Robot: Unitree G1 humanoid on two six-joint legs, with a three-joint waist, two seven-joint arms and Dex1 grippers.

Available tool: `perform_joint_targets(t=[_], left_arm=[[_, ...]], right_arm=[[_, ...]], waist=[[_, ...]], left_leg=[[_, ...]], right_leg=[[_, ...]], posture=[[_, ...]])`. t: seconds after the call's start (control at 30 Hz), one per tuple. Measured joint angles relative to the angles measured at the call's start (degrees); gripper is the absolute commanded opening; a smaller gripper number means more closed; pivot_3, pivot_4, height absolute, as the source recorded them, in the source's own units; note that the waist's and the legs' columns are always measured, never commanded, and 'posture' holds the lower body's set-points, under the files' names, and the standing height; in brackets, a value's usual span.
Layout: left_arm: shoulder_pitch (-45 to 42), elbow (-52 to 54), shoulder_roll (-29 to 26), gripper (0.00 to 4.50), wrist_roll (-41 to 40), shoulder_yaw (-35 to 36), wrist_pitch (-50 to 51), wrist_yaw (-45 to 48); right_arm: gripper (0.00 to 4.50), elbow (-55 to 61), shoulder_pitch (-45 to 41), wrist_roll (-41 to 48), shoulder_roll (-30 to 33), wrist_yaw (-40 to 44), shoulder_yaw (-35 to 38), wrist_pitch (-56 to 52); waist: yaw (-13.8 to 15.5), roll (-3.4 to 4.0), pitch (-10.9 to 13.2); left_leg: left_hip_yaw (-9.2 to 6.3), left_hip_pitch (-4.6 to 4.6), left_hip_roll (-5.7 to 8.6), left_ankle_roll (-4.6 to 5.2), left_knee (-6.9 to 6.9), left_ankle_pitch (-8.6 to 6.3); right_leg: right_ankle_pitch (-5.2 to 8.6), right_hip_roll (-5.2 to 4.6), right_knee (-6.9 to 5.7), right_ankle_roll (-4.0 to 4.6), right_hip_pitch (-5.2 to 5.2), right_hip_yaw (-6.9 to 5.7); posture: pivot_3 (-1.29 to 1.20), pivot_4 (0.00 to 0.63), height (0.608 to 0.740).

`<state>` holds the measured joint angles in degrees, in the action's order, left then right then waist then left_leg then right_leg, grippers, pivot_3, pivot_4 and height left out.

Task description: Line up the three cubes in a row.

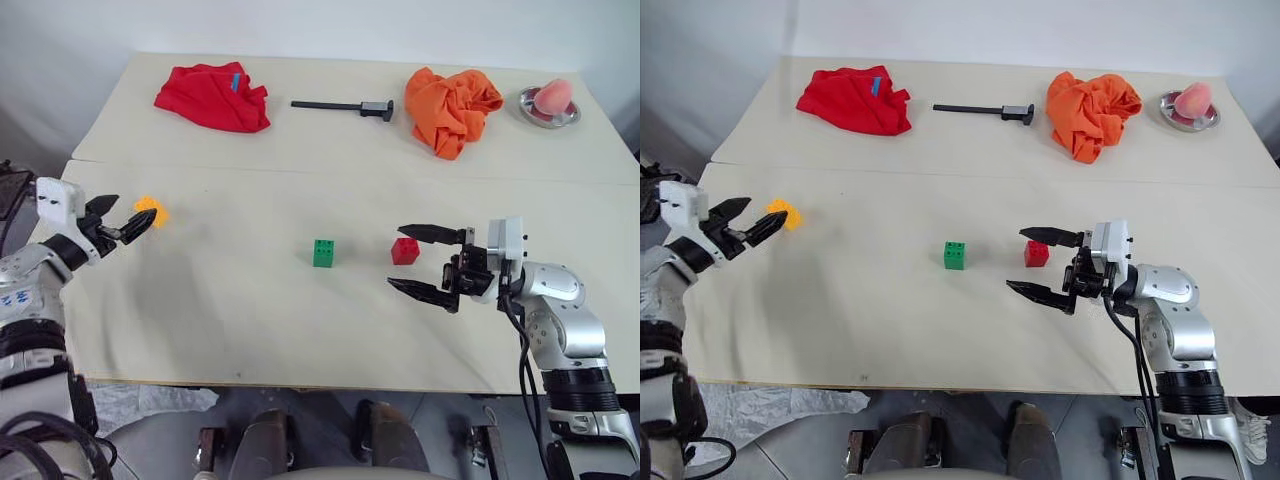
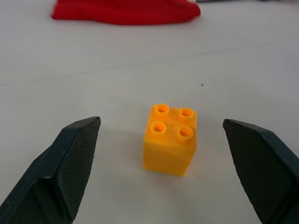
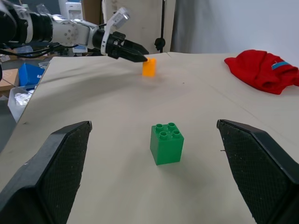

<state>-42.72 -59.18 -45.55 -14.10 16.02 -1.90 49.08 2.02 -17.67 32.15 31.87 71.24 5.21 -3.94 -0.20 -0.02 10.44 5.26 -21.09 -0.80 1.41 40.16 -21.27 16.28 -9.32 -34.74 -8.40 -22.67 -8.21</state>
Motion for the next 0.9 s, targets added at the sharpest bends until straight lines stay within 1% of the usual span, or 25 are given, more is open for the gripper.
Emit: perform_joint_targets(t=[0.13, 0.23, 0.4, 0.5, 0.6, 0.73, 0.87, 0.9], left_arm=[[-3.9, -8.8, -0.1, 4.46, 3.1, -1.8, -2.3, 0.8], [-5.1, -11.7, -0.2, 3.93, 4.6, -2.2, -3.3, 0.6], [-5.9, -13.3, -0.2, 2.34, 5.2, -2.4, -4.7, 2.1], [-6.0, -13.4, -0.2, 1.50, 5.2, -2.2, -5.0, 2.8], [-6.0, -13.0, -0.2, 1.51, 5.2, -2.7, -6.6, 9.2], [-6.5, -8.0, 1.9, 1.51, 4.9, -5.4, -11.4, 26.7], [-8.1, -5.7, 4.8, 1.51, 5.3, -8.7, -14.7, 36.0], [-8.5, -5.1, 5.5, 1.51, 5.4, -9.4, -15.2, 36.9]], right_arm=[[4.50, 1.4, 2.4, 0.0, 0.5, -1.3, 0.5, -0.3], [4.50, 2.5, 3.2, 0.1, 0.9, -1.9, 1.3, -0.8], [4.50, 3.6, 3.6, 0.3, 1.2, -2.8, 1.7, -1.2], [4.50, 4.3, 4.1, 0.5, 1.2, -3.1, 1.7, -1.2], [4.50, 4.5, 4.6, 0.5, 1.3, -3.1, 1.7, -1.2], [4.50, 4.5, 4.9, 0.7, 3.1, -2.4, 2.1, -1.3], [4.50, 4.5, 6.6, 1.5, 5.8, -1.0, 3.3, -2.5], [4.50, 4.5, 7.0, 1.9, 6.3, -0.6, 3.8, -2.8]], waist=[[-0.4, -0.05, 0.0], [-0.7, -0.05, 0.0], [-1.2, -0.06, 0.0], [-1.2, -0.06, 0.0], [-1.2, -0.06, 0.0], [-1.0, -0.06, 0.0], [-1.0, -0.07, 0.0], [-1.0, -0.09, 0.0]], left_leg=[[0.06, -0.02, -0.03, 0.00, -0.06, 0.00], [0.06, -0.02, -0.04, 0.00, -0.05, 0.00], [0.05, -0.01, -0.04, 0.00, -0.04, 0.00], [0.04, -0.01, -0.03, 0.00, -0.04, 0.00], [0.05, -0.03, -0.03, 0.00, -0.03, 0.00], [0.05, -0.05, -0.02, 0.00, 0.00, 0.00], [0.06, -0.07, -0.02, 0.01, 0.00, 0.00], [0.06, -0.07, -0.02, 0.01, 0.01, 0.00]], right_leg=[[0.00, -0.01, 0.01, 0.00, -0.08, -0.08], [0.00, -0.01, -0.01, 0.00, -0.08, -0.08], [0.00, -0.03, -0.02, 0.00, -0.08, -0.08], [0.00, -0.03, -0.03, 0.00, -0.08, -0.08], [0.00, -0.03, -0.03, 0.00, -0.08, -0.09], [0.00, -0.04, -0.02, 0.00, -0.08, -0.10], [0.00, -0.04, -0.02, 0.00, -0.08, -0.10], [0.00, -0.04, -0.02, 0.00, -0.08, -0.10]], posture=[[0.00, 0.150, 0.740], [0.00, 0.150, 0.740], [0.00, 0.150, 0.740], [0.00, 0.150, 0.740], [0.00, 0.150, 0.740], [0.00, 0.150, 0.740], [0.00, 0.150, 0.740], [0.00, 0.150, 0.740]])
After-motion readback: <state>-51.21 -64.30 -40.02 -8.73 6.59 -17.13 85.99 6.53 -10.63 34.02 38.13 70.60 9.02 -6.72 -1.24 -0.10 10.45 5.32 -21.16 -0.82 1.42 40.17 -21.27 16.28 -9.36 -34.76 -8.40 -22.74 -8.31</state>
